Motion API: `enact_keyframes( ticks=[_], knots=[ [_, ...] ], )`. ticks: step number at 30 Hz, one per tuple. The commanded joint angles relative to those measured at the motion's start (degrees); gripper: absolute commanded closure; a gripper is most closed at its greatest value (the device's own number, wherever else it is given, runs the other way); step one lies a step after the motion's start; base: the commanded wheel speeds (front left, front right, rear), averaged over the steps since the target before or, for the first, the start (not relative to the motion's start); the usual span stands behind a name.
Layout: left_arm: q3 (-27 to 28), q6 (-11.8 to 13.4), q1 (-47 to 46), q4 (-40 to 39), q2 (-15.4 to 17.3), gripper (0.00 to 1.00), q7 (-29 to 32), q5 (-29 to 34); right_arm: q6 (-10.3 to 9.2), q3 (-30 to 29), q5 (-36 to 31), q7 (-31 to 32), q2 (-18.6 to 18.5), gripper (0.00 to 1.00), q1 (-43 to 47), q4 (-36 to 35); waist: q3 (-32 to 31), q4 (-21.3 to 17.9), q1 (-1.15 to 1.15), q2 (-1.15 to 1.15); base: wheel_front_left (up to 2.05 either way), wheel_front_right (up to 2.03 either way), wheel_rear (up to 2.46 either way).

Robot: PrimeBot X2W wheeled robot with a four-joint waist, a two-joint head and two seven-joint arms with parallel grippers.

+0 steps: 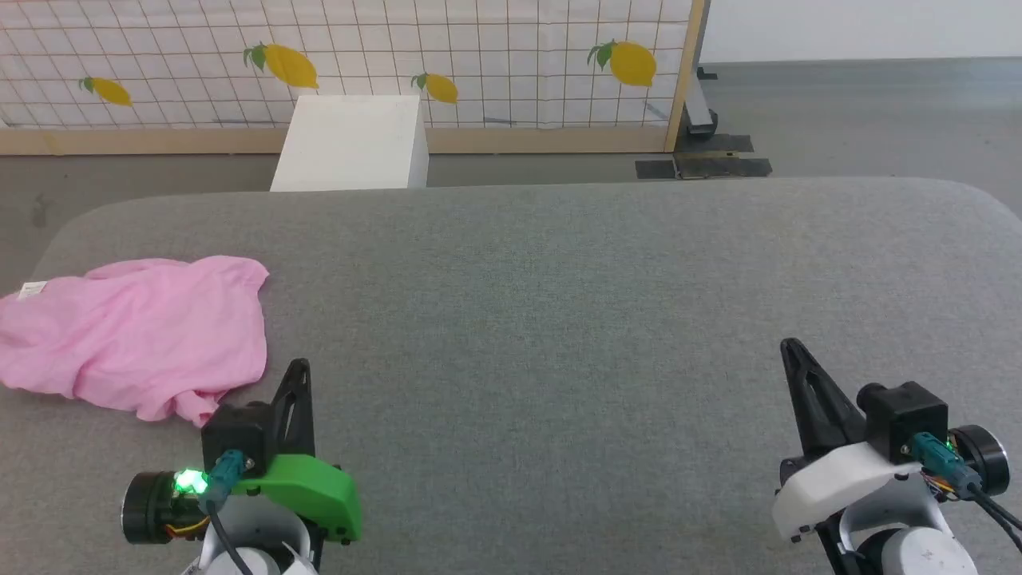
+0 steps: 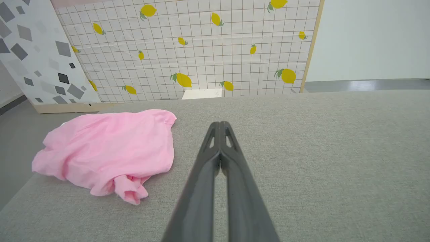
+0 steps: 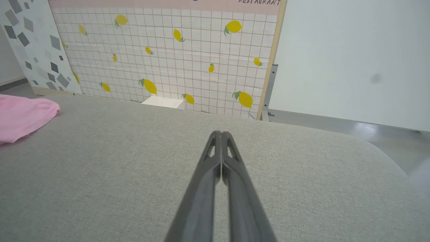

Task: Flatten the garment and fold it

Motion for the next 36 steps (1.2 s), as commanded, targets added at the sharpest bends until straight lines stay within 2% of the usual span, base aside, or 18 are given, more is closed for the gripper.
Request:
enact_keyframes(
  ticks=[1,7,8,9,10,11,36],
  knots=[
    [0.2,0.0,0.6,-0.1,-0.2,1.0,0.1,0.6,-0.09,0.0,-0.4,0.2,0.0,1.0,0.8,-0.3,0.0,0.0,0.0,0.0,0.0,0.0,0.0],
    [0.2,0.0,0.6,-0.1,-0.2,1.0,0.1,0.6,-0.09,0.0,-0.4,0.2,0.0,1.0,0.8,-0.3,0.0,0.0,0.0,0.0,0.0,0.0,0.0],
    [0.0,0.0,0.0,0.0,0.0,0.0,0.0,0.0,0.0,0.0,0.0,0.0,0.0,0.0,0.0,0.0,0.0,0.0,0.0,0.0,0.0,0.0,0.0],
    [-0.1,0.0,0.0,0.0,0.0,0.0,0.0,0.0,0.0,0.0,0.0,0.0,0.0,0.0,0.0,0.0,0.0,0.0,0.0,0.0,0.0,0.0,0.0],
    [-0.1,0.0,0.0,0.0,0.0,1.0,0.0,-0.1,0.0,0.0,0.1,0.0,0.0,1.0,0.0,0.1,0.0,0.0,0.0,0.0,0.0,0.0,0.0],
    [-0.2,0.0,0.0,0.0,0.0,0.0,0.0,-0.1,0.0,0.0,0.0,0.0,0.0,0.0,0.0,0.0,0.0,0.0,0.0,0.0,0.0,0.0,0.0],
    [-1.3,0.5,0.1,2.3,0.0,0.0,-3.0,-1.9,-0.02,-0.5,3.8,-3.0,0.0,0.0,1.2,2.1,0.0,1.2,0.0,0.0,0.0,0.0,0.0]
  ],
)
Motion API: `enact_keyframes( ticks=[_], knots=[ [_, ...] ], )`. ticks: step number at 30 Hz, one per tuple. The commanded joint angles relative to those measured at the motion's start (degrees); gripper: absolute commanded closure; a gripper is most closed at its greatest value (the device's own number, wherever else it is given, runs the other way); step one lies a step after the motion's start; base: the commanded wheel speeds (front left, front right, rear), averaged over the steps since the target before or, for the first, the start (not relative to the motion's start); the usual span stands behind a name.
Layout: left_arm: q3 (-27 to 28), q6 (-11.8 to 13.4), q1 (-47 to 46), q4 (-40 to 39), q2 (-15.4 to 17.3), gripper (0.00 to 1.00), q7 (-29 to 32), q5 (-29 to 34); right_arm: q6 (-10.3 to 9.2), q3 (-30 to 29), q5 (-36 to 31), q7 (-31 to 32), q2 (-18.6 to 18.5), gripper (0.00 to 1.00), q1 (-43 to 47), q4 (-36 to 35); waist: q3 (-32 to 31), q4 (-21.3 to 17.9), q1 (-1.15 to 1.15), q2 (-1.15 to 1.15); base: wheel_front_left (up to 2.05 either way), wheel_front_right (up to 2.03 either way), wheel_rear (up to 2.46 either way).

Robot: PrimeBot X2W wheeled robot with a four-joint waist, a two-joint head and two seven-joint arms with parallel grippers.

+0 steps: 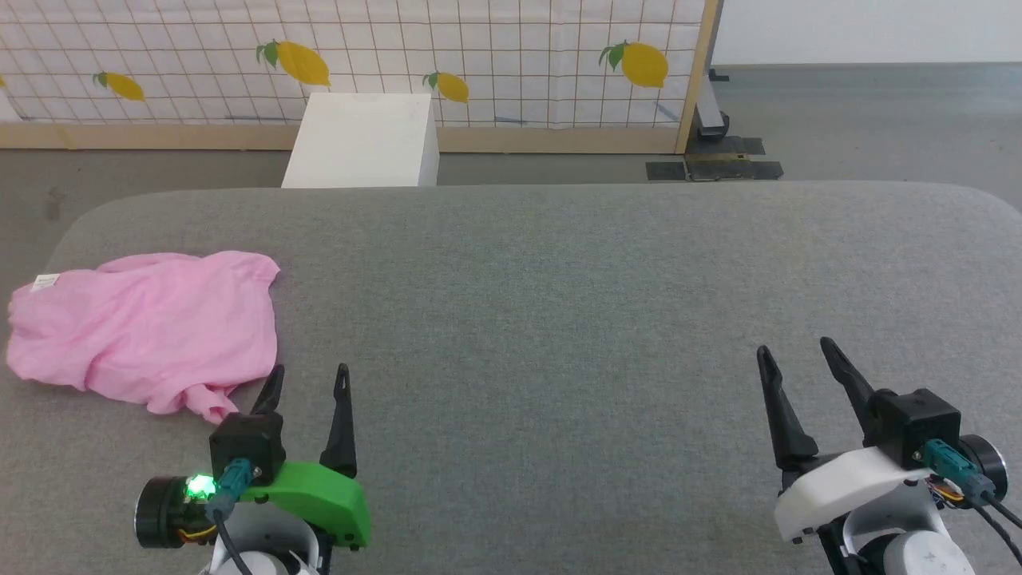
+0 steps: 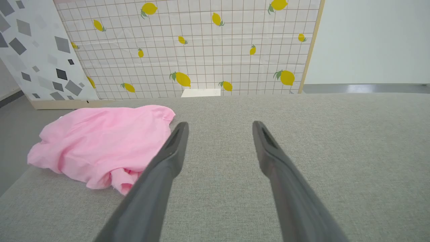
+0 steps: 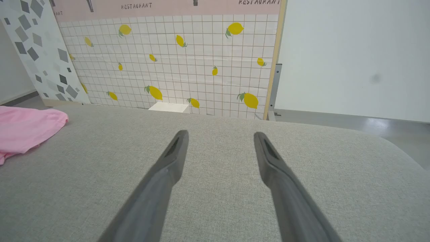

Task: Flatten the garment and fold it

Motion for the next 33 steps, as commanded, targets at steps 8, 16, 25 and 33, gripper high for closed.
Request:
enact_keyframes(
  ticks=[8,16,25,33],
  knots=[
    [-0.3,0.5,0.3,0.9,-0.1,0.0,-1.4,-1.0,-0.02,-0.2,1.7,-1.5,0.0,0.0,1.5,0.8,0.1,1.6,0.0,0.0,0.0,0.0,0.0],
    [-0.5,0.6,0.4,1.5,-0.1,0.0,-2.3,-1.5,-0.03,-0.2,2.8,-2.4,0.0,0.0,1.8,1.5,0.1,3.4,0.0,0.0,0.0,0.0,0.0],
    [-0.6,0.8,0.5,2.2,-0.1,0.0,-3.4,-2.0,-0.03,-0.3,4.2,-3.5,0.0,0.0,2.2,2.3,0.0,5.7,0.0,0.0,0.0,0.0,0.0],
    [-0.8,0.8,0.6,3.0,-0.1,0.0,-4.3,-2.1,-0.04,-0.3,5.3,-4.4,0.0,0.0,2.6,3.1,-0.1,8.1,0.0,0.0,0.0,0.0,0.0]
  ],
)
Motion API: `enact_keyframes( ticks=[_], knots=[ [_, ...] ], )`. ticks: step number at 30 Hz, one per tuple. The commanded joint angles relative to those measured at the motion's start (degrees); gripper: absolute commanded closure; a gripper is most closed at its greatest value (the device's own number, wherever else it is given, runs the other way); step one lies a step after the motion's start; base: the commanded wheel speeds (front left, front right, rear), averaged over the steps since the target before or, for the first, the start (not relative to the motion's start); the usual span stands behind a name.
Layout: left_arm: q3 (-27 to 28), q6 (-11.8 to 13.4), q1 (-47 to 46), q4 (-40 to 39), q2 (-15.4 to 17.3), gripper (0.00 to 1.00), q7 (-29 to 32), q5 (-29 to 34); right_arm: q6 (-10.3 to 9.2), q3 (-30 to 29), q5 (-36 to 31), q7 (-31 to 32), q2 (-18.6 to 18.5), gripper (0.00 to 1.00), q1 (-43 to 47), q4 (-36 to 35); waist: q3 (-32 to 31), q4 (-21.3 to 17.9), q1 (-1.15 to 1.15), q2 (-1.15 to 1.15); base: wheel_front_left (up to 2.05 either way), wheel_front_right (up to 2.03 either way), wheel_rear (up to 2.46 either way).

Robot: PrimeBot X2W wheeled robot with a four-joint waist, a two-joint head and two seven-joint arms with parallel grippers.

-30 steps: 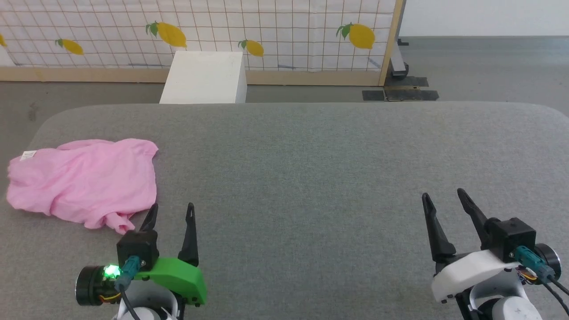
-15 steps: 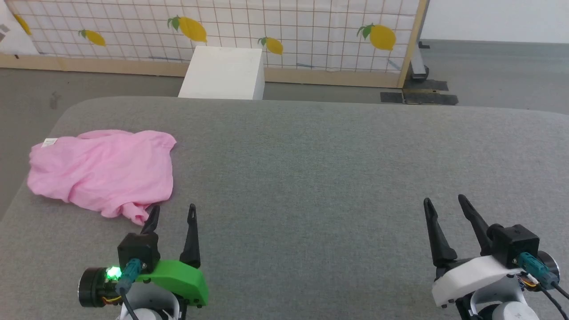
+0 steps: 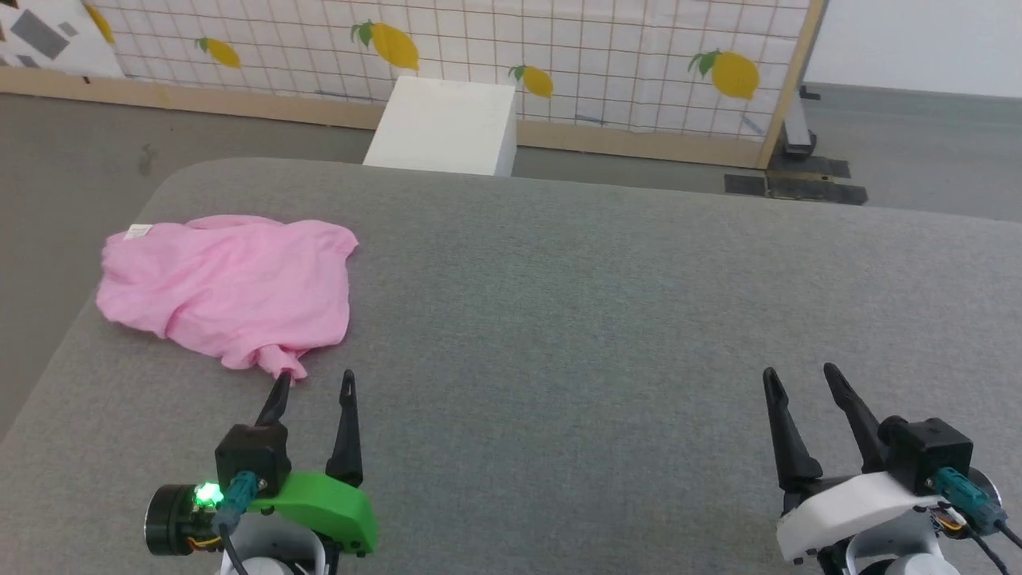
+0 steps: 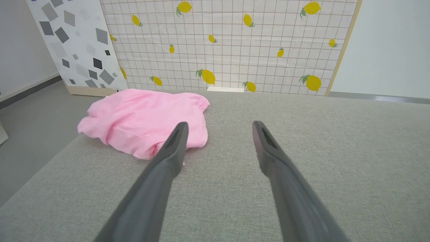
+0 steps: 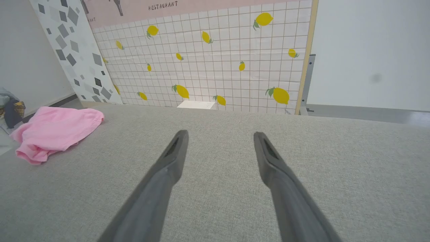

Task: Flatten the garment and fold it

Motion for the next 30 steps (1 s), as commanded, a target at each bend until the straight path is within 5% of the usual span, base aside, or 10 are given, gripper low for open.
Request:
enact_keyframes(
  ticks=[1,30],
  knots=[
    [0.0,0.3,0.6,0.3,-0.1,0.0,-0.6,-1.1,-0.04,0.0,0.8,-0.6,0.0,0.0,0.6,0.4,-0.1,0.8,0.0,0.0,0.0,0.0,0.0],
    [-0.5,0.8,1.1,2.2,-0.2,0.0,-4.0,-2.5,-0.06,0.4,4.6,-4.0,0.0,0.0,1.5,3.4,0.4,8.4,0.0,0.0,0.0,0.0,0.0]
  ],
)
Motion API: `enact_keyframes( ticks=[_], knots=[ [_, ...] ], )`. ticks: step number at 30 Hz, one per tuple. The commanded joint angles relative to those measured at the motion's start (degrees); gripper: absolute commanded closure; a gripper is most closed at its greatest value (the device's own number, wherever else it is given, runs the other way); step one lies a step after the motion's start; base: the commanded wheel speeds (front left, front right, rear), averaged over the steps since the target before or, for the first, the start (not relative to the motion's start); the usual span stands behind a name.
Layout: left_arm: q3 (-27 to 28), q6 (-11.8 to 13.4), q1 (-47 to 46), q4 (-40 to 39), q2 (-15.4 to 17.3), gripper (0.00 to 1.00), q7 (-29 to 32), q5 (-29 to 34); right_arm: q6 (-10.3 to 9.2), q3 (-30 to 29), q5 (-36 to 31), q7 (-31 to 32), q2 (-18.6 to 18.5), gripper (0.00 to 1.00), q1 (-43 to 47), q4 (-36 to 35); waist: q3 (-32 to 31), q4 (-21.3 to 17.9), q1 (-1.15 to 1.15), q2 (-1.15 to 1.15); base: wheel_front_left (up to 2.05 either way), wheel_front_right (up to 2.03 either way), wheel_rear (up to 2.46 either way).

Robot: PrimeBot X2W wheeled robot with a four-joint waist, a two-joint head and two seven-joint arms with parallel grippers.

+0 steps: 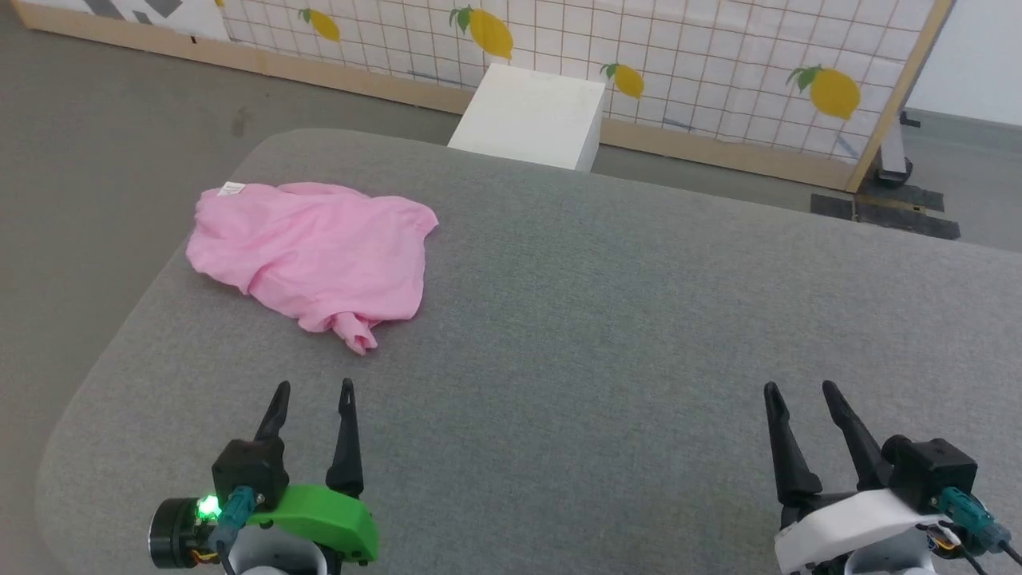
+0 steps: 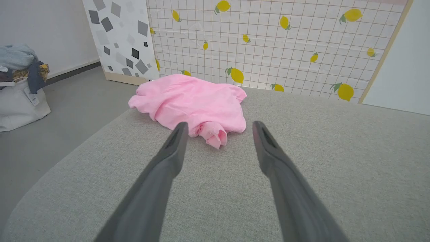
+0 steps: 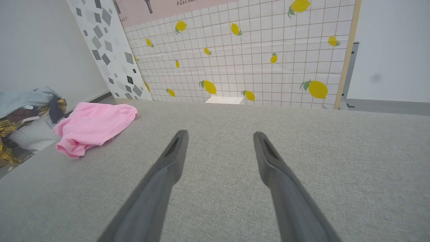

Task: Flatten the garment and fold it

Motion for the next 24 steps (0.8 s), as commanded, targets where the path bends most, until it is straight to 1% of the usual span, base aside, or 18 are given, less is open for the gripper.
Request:
enact_keyframes(
  ticks=[1,19,24],
  knots=[
    [-0.1,0.3,0.6,0.3,-0.2,0.0,-0.8,-0.6,-0.06,0.1,0.9,-0.6,0.0,0.0,0.7,0.4,0.0,0.4,0.0,0.0,0.0,0.0,0.0],
    [-1.1,0.7,0.9,1.7,-0.2,0.0,-2.9,-1.5,-0.07,-0.1,2.9,-2.7,0.0,0.0,1.5,1.8,0.2,3.4,0.0,0.0,0.0,0.0,0.0],
    [-1.3,0.9,0.9,2.1,-0.2,0.0,-3.5,-1.6,-0.08,0.0,2.6,-3.3,0.0,0.0,1.5,2.2,0.3,4.4,0.0,0.0,0.0,0.0,0.0]
  ],
)
